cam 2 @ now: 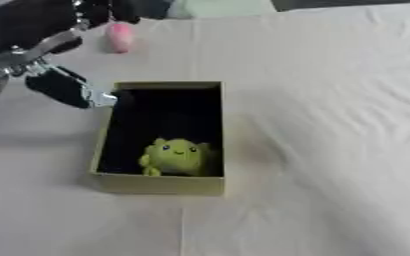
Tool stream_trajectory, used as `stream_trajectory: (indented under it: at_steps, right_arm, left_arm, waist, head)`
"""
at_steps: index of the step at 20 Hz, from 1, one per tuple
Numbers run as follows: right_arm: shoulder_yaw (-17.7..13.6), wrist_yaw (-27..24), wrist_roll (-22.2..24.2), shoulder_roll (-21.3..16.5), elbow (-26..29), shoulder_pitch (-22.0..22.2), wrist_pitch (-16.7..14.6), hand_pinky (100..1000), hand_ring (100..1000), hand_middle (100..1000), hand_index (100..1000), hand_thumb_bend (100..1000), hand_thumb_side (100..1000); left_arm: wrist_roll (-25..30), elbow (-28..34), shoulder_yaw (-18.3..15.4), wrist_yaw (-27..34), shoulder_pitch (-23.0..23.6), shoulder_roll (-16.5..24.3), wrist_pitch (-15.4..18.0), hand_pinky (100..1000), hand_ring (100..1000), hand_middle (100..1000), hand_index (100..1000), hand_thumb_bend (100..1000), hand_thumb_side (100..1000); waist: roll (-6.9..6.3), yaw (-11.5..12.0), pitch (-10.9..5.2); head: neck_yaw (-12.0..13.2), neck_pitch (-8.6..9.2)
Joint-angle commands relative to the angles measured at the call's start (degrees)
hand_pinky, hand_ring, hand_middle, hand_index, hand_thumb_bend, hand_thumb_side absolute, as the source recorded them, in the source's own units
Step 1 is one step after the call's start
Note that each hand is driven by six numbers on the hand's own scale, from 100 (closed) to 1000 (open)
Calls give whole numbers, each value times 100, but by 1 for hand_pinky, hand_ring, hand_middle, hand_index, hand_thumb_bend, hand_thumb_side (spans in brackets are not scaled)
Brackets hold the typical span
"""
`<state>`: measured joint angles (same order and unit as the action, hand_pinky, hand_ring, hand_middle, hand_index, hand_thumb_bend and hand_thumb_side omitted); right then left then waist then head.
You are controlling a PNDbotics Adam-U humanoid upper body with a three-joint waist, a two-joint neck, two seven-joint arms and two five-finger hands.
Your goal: Pick up objects on the table and place them in the box.
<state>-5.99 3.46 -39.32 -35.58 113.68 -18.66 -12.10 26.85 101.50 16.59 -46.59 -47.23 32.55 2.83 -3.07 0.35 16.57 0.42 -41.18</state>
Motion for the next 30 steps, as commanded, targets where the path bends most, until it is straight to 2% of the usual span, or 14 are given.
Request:
stream_trajectory:
  at_steps: [1, 10, 11, 14, 16, 22, 26, 27, 30]
  right_arm:
    - [-34, 45, -11, -192, 91, -79, -5, 785, 721, 671, 788, 240, 1000]
    - [3, 63, 29, -244, 91, -173, -7, 785, 722, 670, 788, 251, 1000]
    - [6, 64, 31, -250, 91, -186, -9, 784, 722, 669, 787, 252, 1000]
    - [19, 68, 39, -266, 91, -228, -12, 784, 722, 669, 787, 255, 1000]
    - [28, 67, 46, -272, 91, -259, -14, 784, 721, 669, 787, 257, 1000]
    - [63, 45, 75, -235, 91, -395, 6, 784, 721, 668, 786, 258, 1000]
    - [71, 34, 95, -220, 91, -436, 27, 784, 721, 668, 786, 258, 1000]
    - [71, 34, 96, -217, 91, -449, 31, 783, 721, 669, 786, 259, 1000]
    - [87, 32, 109, -215, 91, -552, 50, 783, 721, 669, 786, 259, 1000]
  left_arm:
    - [-184, -294, -295, 127, -256, 361, -148, 861, 914, 869, 927, 571, 497]
    - [-489, -1537, -511, 45, -762, 411, -232, 854, 906, 856, 924, 588, 473]
    - [-488, -1689, -527, 54, -805, 395, -232, 855, 907, 857, 925, 591, 453]
    - [-364, -2198, -576, 162, -959, 315, -216, 862, 913, 863, 929, 584, 297]
    - [-228, -2528, -625, 285, -1077, 254, -208, 865, 914, 864, 926, 579, 231]
    - [-15, -3259, -772, 449, -1313, 183, -262, 867, 912, 865, 927, 618, 214]
    - [-33, -3447, -803, 436, -1361, 166, -224, 867, 912, 865, 927, 618, 214]
    - [-29, -3452, -795, 440, -1374, 154, -209, 864, 906, 867, 926, 616, 180]
    - [55, -3703, -995, 342, -1431, 182, -348, 860, 904, 869, 923, 589, 150]
  waist:
    - [3, -28, -89]
    - [-56, -177, 58]
    - [-62, -195, 81]
    - [-77, -254, 150]
    - [-82, -294, 191]
    - [-108, -433, 253]
    - [-111, -457, 258]
    - [-107, -477, 266]
    - [-100, -583, 316]
  head:
    - [65, 60]
    - [393, 187]
    - [428, 211]
    - [513, 286]
    - [559, 338]
    - [697, 440]
    - [720, 451]
    - [734, 474]
    - [857, 564]
